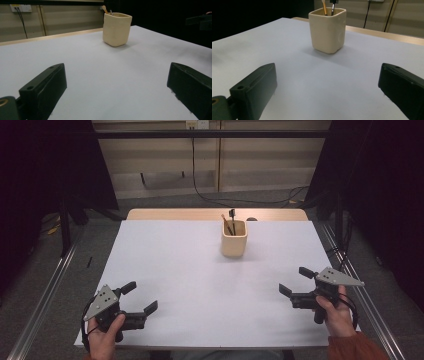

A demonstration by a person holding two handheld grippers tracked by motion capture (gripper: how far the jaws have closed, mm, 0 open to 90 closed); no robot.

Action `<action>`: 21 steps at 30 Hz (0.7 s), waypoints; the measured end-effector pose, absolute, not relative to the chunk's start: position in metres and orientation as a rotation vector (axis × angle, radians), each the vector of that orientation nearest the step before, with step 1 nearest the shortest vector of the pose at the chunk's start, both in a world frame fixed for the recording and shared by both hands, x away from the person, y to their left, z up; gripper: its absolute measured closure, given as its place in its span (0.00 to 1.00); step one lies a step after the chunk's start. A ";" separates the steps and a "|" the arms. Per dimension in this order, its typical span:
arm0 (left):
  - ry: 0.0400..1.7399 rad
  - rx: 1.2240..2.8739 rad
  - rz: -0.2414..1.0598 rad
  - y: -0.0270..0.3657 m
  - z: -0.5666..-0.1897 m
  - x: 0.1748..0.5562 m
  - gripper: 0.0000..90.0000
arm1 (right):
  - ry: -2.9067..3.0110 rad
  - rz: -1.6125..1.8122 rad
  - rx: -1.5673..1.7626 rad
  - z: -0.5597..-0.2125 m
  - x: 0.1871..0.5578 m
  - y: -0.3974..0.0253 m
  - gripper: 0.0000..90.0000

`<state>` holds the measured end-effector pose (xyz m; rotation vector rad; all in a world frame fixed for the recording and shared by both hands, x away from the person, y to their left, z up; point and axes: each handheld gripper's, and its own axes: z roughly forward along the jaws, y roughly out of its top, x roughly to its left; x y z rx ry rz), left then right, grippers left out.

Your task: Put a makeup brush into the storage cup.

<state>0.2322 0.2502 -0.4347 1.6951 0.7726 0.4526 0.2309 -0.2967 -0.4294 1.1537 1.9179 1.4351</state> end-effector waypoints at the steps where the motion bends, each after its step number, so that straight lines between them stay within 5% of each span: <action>1: 0.776 1.697 0.453 0.251 -0.435 0.232 0.03 | 1.911 1.437 1.163 -0.430 0.229 -0.298 0.02; 21: 0.765 1.711 0.464 0.249 -0.434 0.224 0.03 | 1.867 1.445 1.198 -0.441 0.203 -0.309 0.02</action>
